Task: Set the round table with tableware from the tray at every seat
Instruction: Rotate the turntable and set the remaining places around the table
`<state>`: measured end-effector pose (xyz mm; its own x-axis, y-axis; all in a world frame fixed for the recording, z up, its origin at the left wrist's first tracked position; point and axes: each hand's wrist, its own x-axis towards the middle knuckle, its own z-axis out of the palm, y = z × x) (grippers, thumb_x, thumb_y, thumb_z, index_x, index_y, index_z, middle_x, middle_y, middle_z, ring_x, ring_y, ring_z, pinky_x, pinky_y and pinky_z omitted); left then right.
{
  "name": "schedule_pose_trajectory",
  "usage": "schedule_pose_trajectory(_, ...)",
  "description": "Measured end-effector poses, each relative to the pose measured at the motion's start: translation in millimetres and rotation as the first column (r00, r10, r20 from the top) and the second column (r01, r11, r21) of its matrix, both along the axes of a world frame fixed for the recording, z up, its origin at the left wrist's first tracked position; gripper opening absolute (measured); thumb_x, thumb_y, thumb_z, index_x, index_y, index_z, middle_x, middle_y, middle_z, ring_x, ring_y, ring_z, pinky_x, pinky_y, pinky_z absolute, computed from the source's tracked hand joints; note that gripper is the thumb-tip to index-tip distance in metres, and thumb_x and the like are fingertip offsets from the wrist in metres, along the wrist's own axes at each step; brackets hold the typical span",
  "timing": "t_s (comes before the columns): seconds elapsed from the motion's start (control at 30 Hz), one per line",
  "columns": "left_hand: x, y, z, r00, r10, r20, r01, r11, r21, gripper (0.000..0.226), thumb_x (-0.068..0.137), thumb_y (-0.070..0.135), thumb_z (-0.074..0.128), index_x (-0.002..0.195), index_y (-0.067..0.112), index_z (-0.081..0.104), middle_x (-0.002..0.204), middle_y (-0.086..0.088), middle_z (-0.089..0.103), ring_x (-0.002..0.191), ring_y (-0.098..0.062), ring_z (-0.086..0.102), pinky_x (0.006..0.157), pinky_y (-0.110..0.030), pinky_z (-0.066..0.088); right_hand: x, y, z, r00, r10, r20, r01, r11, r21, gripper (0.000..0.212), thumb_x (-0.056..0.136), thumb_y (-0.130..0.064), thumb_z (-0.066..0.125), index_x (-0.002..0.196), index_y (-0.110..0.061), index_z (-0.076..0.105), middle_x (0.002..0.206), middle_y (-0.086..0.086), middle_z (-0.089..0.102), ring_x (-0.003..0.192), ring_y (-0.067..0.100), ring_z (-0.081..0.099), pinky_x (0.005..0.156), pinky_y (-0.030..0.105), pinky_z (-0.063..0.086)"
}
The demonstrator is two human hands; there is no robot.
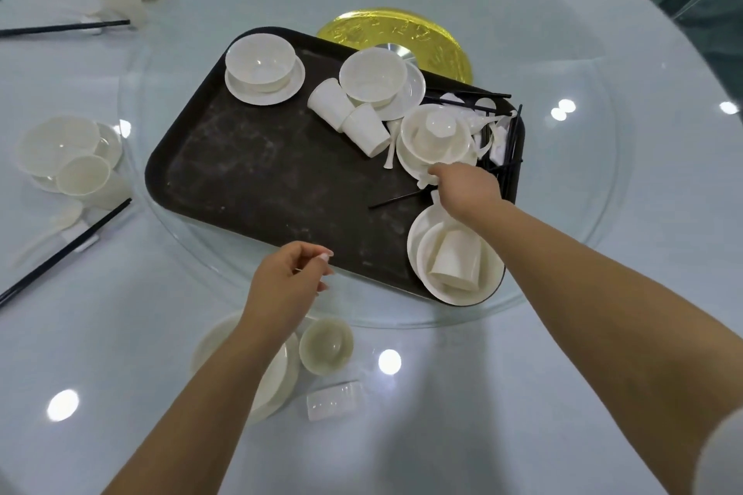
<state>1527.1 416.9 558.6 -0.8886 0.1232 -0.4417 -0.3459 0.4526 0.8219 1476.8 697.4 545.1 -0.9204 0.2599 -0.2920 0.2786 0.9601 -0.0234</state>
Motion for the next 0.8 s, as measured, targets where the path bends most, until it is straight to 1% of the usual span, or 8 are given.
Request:
schedule_pose_trajectory(0.1,-3.0,0.5,-5.9,1.0,0.005,0.021,-0.005,1.0,0.013,0.01,0.096,0.027,0.056,0.092,0.031,0.065,0.084,0.01,0.069,0.074,-0.01,0.067,0.06,-0.011,0.048,-8.7,4.7,-6.0,0.999,0.034,-0.004,-0.034,0.998,0.058,0.04,0.089,-0.001,0.04,0.122,-0.013,0.058,0.113,0.011,0.064,0.102,0.033,0.059,0.079,0.038,0.045)
schedule_pose_trajectory(0.17,-3.7,2.2,-8.8,1.0,0.005,0.03,-0.006,1.0,0.023,0.011,0.096,0.026,0.057,0.091,0.032,0.065,0.083,0.01,0.07,0.073,-0.009,0.067,0.06,-0.011,0.048,-11.0,5.6,-8.1,0.998,0.065,-0.012,-0.064,0.994,0.089,0.036,0.088,0.0,0.042,0.118,-0.012,0.059,0.108,0.01,0.064,0.097,0.033,0.06,0.072,0.035,0.041)
schedule_pose_trajectory(0.33,0.2,8.2,-12.9,0.999,-0.005,0.044,0.003,0.999,0.039,0.012,0.096,0.027,0.058,0.089,0.033,0.065,0.078,0.013,0.07,0.069,-0.002,0.067,0.058,-0.011,0.048,-5.6,-3.2,-2.0,0.986,0.134,-0.104,-0.121,0.986,0.117,0.025,0.091,-0.005,0.045,0.108,-0.014,0.061,0.083,0.006,0.057,0.072,0.029,0.052,0.059,0.031,0.031)
schedule_pose_trajectory(0.47,7.2,13.4,-11.0,0.998,0.006,0.06,-0.01,0.998,0.062,0.013,0.096,0.024,0.058,0.089,0.03,0.066,0.077,0.012,0.069,0.067,0.0,0.066,0.052,-0.008,0.048,18.9,-19.9,12.4,0.946,0.076,-0.316,-0.1,0.993,-0.059,0.024,0.097,-0.019,0.048,0.109,-0.018,0.068,0.094,0.005,0.063,0.081,0.031,0.062,0.063,0.034,0.044)
schedule_pose_trajectory(0.53,11.9,15.1,-6.0,0.996,0.019,0.086,-0.027,0.995,0.092,0.014,0.096,0.024,0.057,0.089,0.028,0.068,0.074,0.011,0.07,0.066,-0.001,0.066,0.052,-0.009,0.048,41.0,-35.6,21.9,0.882,0.053,-0.469,-0.148,0.974,-0.169,0.02,0.094,-0.018,0.057,0.108,-0.019,0.072,0.094,0.004,0.067,0.079,0.029,0.064,0.062,0.033,0.046)
schedule_pose_trajectory(0.6,19.4,15.5,0.3,0.991,0.037,0.125,-0.054,0.989,0.136,0.017,0.097,0.026,0.056,0.089,0.025,0.071,0.075,0.009,0.072,0.069,-0.01,0.068,0.058,-0.014,0.051,66.6,-57.0,31.0,0.814,0.026,-0.581,-0.218,0.94,-0.263,0.017,0.088,-0.013,0.067,0.102,-0.016,0.075,0.088,0.005,0.068,0.072,0.029,0.065,0.058,0.034,0.049)
schedule_pose_trajectory(0.7,36.5,13.4,10.2,0.965,0.069,0.251,-0.136,0.957,0.258,0.026,0.098,0.031,0.054,0.09,0.017,0.075,0.082,-0.001,0.075,0.072,-0.017,0.069,0.068,-0.027,0.055,111.4,-88.0,36.4,0.75,0.023,-0.661,-0.309,0.896,-0.319,0.016,0.083,-0.01,0.071,0.099,-0.012,0.076,0.087,0.004,0.071,0.069,0.025,0.066,0.053,0.036,0.053)
schedule_pose_trajectory(0.8,60.3,8.8,16.3,0.936,0.042,0.348,-0.166,0.928,0.335,0.033,0.098,0.033,0.052,0.086,0.015,0.077,0.084,-0.008,0.076,0.072,-0.018,0.071,0.067,-0.027,0.055,158.5,-115.5,31.3,0.727,0.071,-0.683,-0.388,0.863,-0.324,0.02,0.083,-0.011,0.07,0.102,-0.012,0.076,0.091,0.0,0.072,0.074,0.017,0.068,0.054,0.032,0.054)
